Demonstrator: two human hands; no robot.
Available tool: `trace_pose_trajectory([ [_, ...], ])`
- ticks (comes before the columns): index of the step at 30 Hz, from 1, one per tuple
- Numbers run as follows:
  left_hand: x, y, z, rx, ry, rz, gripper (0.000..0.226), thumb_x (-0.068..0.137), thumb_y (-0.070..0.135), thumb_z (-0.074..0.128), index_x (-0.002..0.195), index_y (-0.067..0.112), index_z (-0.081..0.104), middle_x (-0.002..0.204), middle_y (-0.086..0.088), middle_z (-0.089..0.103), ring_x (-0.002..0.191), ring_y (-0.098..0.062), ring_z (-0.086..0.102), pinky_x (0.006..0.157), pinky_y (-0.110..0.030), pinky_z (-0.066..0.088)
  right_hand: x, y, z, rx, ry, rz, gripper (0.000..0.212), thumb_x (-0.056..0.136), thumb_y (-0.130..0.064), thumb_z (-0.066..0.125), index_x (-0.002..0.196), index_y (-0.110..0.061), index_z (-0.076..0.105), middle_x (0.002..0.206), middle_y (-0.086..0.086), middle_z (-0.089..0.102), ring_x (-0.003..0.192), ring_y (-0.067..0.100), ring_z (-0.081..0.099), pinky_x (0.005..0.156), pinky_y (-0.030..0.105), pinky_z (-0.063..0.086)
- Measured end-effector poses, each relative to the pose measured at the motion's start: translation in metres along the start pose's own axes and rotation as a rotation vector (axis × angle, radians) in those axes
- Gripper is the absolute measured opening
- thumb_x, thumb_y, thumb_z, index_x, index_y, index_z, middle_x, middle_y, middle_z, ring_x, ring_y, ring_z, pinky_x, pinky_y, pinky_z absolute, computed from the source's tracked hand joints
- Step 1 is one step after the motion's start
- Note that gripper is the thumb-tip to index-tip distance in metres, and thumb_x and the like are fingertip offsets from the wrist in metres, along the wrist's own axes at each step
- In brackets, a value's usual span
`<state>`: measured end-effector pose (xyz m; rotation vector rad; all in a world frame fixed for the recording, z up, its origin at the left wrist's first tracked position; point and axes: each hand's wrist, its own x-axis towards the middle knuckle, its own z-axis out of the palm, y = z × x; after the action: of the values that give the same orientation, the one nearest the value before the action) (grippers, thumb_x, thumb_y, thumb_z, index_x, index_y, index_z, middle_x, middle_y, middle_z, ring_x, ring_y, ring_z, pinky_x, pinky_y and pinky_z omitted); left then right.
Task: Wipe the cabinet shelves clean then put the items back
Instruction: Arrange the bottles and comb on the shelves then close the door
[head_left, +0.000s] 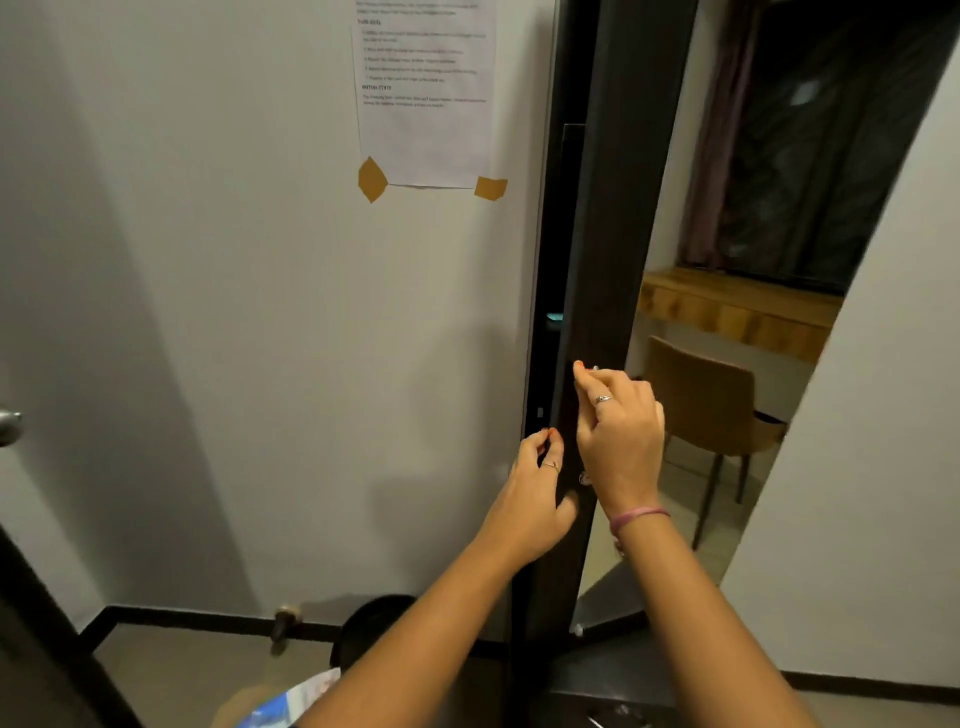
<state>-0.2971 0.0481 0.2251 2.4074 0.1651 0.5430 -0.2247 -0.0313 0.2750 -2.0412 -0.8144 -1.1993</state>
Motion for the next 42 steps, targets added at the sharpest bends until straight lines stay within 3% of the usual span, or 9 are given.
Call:
trace_pose_trajectory([
  [5,0.031,-0.014,0.004,0.070,0.101,-0.029,0.065,0.091,0.020,0.052,0.148,0.011,0.021,0.147,-0.002,0.019,0.138,-0.015,0.024,0.106,-0.017,0.022,0.012,0.022,0.035,-0.039,0.014,-0.171,0.039,0.081,0.001,0.065,0.119,-0.011,0.063,0.100,0.008,0.068,0.085,0.025,0.061,0.067,0.037,0.052],
  [9,0.052,-0.021,0.005,0.069,0.127,-0.064,0.063,0.090,0.015,0.051,0.146,0.008,0.024,0.145,-0.004,0.021,0.137,-0.017,0.025,0.103,-0.013,0.019,0.020,0.029,0.058,0.012,-0.024,-0.178,0.044,0.080,0.002,0.066,0.123,-0.009,0.061,0.103,0.008,0.066,0.086,0.026,0.058,0.072,0.031,0.056],
  [18,0.085,-0.030,0.004,0.013,0.140,-0.127,0.061,0.090,0.009,0.049,0.146,0.008,0.024,0.141,-0.006,0.026,0.132,-0.021,0.031,0.107,-0.022,0.031,0.035,0.032,0.088,-0.045,-0.154,-0.143,0.054,0.081,-0.004,0.065,0.132,-0.012,0.052,0.112,0.008,0.061,0.089,0.026,0.060,0.070,0.038,0.055],
  [26,0.104,-0.036,0.003,-0.003,0.134,-0.151,0.063,0.089,0.010,0.051,0.146,0.009,0.024,0.137,-0.006,0.029,0.126,-0.023,0.040,0.105,-0.032,0.042,0.049,0.031,0.092,-0.123,-0.192,-0.163,0.057,0.074,-0.006,0.071,0.129,-0.010,0.055,0.110,0.009,0.064,0.085,0.027,0.062,0.061,0.037,0.050],
  [35,0.112,-0.045,-0.001,-0.014,0.071,-0.163,0.075,0.089,0.008,0.050,0.150,0.013,0.007,0.131,-0.005,0.032,0.118,-0.022,0.043,0.102,-0.034,0.044,0.053,0.030,0.102,-0.167,-0.280,-0.132,0.059,0.078,-0.009,0.069,0.133,-0.008,0.050,0.114,0.011,0.062,0.092,0.030,0.061,0.060,0.039,0.051],
  [42,0.116,-0.048,-0.004,-0.025,0.028,-0.170,0.075,0.089,0.005,0.052,0.150,0.015,0.009,0.130,-0.004,0.032,0.115,-0.020,0.044,0.097,-0.032,0.048,0.055,0.025,0.103,-0.177,-0.335,-0.088,0.060,0.080,-0.012,0.067,0.136,-0.008,0.046,0.118,0.013,0.059,0.098,0.032,0.059,0.064,0.041,0.051],
])
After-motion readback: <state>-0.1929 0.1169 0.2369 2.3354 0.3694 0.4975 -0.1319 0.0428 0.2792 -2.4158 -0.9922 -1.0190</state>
